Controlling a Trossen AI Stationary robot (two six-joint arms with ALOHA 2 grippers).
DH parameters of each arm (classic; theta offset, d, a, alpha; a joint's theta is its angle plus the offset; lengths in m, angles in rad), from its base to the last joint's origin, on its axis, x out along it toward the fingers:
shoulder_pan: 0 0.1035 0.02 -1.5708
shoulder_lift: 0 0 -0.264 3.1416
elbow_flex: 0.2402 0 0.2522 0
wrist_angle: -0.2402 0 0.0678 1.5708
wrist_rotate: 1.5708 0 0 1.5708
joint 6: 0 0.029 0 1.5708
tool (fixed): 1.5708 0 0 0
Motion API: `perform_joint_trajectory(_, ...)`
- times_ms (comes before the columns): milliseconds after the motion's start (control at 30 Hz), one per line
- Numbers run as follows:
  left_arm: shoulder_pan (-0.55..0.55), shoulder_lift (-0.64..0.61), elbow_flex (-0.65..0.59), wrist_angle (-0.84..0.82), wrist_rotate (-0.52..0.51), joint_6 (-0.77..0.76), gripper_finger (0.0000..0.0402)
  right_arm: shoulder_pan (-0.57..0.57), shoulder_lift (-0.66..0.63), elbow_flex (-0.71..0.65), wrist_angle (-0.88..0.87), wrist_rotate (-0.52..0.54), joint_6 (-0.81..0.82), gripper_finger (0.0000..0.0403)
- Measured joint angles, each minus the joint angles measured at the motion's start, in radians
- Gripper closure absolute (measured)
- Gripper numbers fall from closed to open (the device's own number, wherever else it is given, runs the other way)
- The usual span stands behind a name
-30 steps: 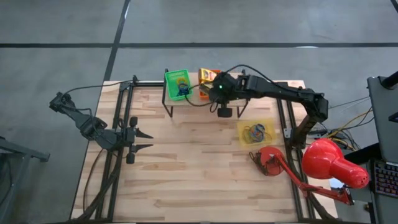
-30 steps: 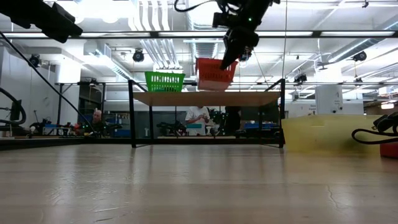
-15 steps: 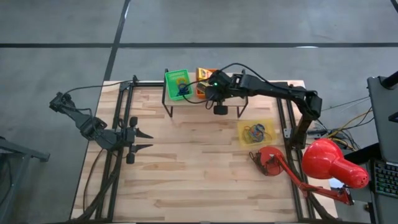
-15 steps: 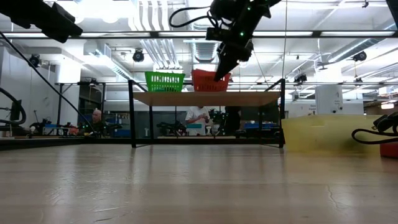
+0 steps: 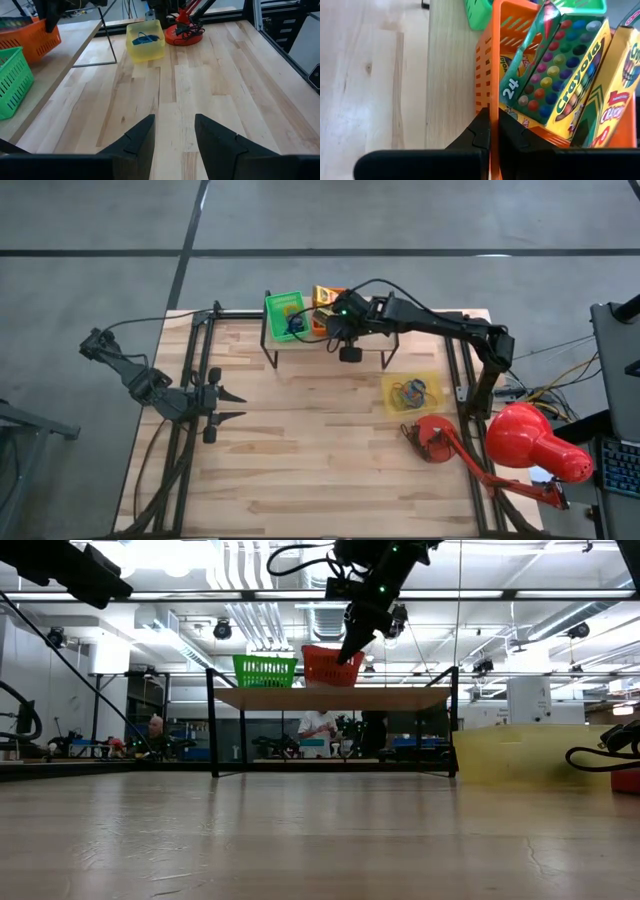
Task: Pick & Place Office Desk Supplies
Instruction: Put the orange bin on the shelf, then put the yellow bin on the shelf
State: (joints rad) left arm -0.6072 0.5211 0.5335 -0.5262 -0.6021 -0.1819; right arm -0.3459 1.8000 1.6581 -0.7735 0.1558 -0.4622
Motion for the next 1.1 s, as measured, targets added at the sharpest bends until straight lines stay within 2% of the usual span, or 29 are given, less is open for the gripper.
perform_joint_trajectory(700,0.000,0.000,0.000,0.000,0.000,0.000,0.0261,0.001,0.033,0.006,-0.004,-0.007,0.031,0.0389)
perform_joint_trajectory(1100,0.000,0.000,0.000,0.000,0.000,0.000,0.0261,0.015,0.021,0.006,0.030,-0.009,0.033,0.0280)
